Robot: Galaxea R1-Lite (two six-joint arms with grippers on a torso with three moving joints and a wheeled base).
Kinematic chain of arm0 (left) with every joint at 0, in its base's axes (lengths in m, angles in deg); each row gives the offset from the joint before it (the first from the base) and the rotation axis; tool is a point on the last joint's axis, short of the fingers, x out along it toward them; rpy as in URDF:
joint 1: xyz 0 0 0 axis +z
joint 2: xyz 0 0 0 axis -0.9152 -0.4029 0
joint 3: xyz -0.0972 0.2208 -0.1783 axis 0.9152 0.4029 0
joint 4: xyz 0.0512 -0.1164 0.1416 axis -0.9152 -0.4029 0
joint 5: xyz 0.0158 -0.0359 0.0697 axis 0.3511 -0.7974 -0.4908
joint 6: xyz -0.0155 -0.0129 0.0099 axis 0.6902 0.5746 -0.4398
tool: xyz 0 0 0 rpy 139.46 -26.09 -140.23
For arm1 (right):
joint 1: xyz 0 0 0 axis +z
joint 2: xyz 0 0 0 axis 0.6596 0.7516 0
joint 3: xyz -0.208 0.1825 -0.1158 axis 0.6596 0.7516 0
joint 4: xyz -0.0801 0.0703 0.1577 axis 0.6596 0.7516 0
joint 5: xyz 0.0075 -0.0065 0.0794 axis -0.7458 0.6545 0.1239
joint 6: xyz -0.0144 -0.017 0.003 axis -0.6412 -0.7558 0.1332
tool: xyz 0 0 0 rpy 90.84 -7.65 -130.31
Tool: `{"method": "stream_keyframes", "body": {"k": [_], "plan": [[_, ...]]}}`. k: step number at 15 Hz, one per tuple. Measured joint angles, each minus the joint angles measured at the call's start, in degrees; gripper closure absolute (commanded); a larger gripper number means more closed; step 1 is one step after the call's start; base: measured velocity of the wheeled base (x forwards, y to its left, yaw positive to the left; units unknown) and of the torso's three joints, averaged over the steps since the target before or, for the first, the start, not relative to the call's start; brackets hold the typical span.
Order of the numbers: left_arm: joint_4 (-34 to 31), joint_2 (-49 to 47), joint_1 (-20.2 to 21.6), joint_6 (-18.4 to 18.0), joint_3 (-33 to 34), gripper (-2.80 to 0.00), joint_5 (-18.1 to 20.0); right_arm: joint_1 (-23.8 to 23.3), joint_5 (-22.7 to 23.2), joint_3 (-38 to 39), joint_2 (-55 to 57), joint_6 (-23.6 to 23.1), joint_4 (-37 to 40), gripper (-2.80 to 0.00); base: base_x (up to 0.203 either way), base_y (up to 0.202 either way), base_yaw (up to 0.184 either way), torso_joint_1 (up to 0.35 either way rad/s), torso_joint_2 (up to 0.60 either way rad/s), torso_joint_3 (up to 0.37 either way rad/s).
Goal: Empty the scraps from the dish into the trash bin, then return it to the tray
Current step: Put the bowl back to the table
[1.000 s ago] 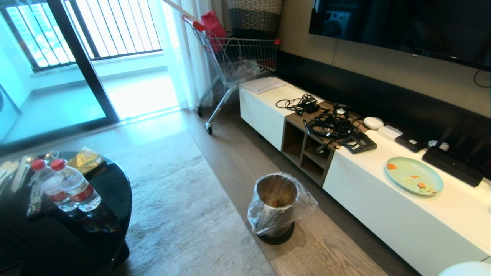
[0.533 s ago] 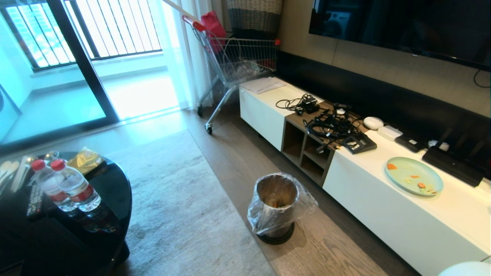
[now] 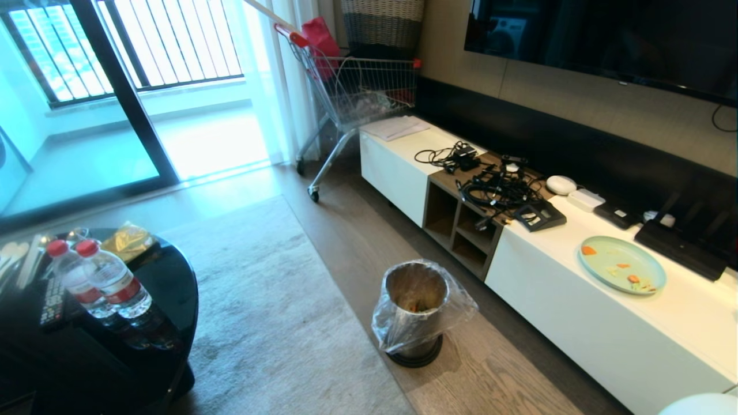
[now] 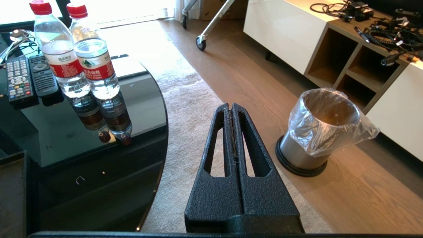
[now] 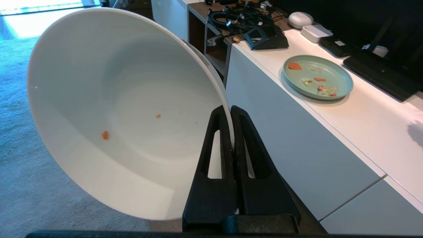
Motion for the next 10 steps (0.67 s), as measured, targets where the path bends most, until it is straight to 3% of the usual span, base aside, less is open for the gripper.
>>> {"method": "stream_keyframes", "body": {"k": [10], "plan": [[0.0,0.0,0.0,0.0,0.0,0.0,0.0,0.0,0.0,0.0,0.0,0.0,0.0,0.0,0.0,0.0,0.0,0.0,0.0,0.0]]}}
